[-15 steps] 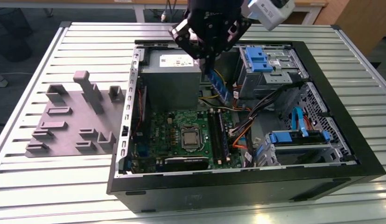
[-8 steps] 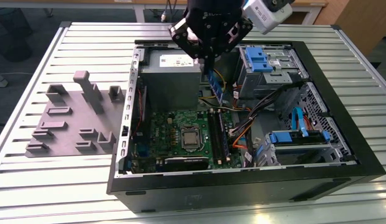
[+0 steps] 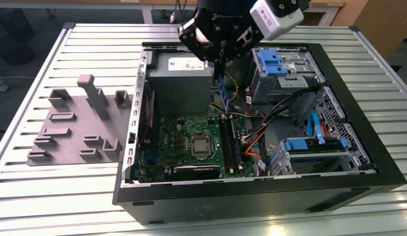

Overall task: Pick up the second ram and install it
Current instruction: 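Insert the second ram into the second slot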

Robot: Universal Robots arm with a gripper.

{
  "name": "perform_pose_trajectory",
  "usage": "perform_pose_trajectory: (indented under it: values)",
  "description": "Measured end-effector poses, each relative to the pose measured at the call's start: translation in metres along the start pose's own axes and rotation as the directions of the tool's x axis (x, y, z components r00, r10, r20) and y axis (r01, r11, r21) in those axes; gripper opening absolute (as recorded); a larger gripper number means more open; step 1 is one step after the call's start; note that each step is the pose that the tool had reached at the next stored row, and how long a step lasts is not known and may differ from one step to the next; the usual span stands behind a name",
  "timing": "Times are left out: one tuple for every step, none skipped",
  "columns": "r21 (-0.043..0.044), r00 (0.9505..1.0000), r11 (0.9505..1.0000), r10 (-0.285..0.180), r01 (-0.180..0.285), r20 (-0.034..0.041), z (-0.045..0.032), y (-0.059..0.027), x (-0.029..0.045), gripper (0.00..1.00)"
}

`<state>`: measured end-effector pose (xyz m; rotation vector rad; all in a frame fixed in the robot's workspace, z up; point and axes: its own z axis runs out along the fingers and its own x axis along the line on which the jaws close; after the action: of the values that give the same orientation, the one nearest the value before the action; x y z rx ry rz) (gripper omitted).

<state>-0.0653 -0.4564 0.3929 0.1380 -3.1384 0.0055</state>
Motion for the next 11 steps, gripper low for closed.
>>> perform_pose_trajectory:
  values:
    - [0.0002, 0.9999, 0.9999, 0.016, -0.016, -0.0001, 0.0001, 0.0, 0.0, 0.14]
    - [0.0003, 0.9995, 0.9995, 0.032, -0.032, -0.0001, 0.0004, 0.0, 0.0, 0.14]
    - [0.0002, 0.9989, 0.9989, 0.047, -0.047, -0.0001, 0.0006, 0.0, 0.0, 0.14]
    - [0.0004, 0.998, 0.998, 0.063, -0.063, -0.0002, 0.0009, 0.0, 0.0, 0.14]
    - [0.0006, 0.997, 0.997, 0.078, -0.078, -0.0003, 0.001, 0.0, 0.0, 0.14]
    - [0.0005, 0.9958, 0.9958, 0.092, -0.092, -0.0003, 0.0012, 0.0, 0.0, 0.14]
    - [0.0006, 0.9947, 0.9947, 0.103, -0.103, -0.0004, 0.0013, 0.0, 0.0, 0.14]
    - [0.0006, 0.9942, 0.9942, 0.107, -0.107, -0.0004, 0.0013, 0.0, 0.0, 0.14]
    - [0.0006, 0.9941, 0.9941, 0.108, -0.108, -0.0004, 0.0013, 0.0, 0.0, 0.14]
    - [0.0005, 0.9941, 0.9941, 0.109, -0.109, -0.0004, 0.0014, 0.0, 0.0, 0.14]
    - [0.0005, 0.994, 0.994, 0.11, -0.11, -0.0004, 0.0014, 0.0, 0.0, 0.14]
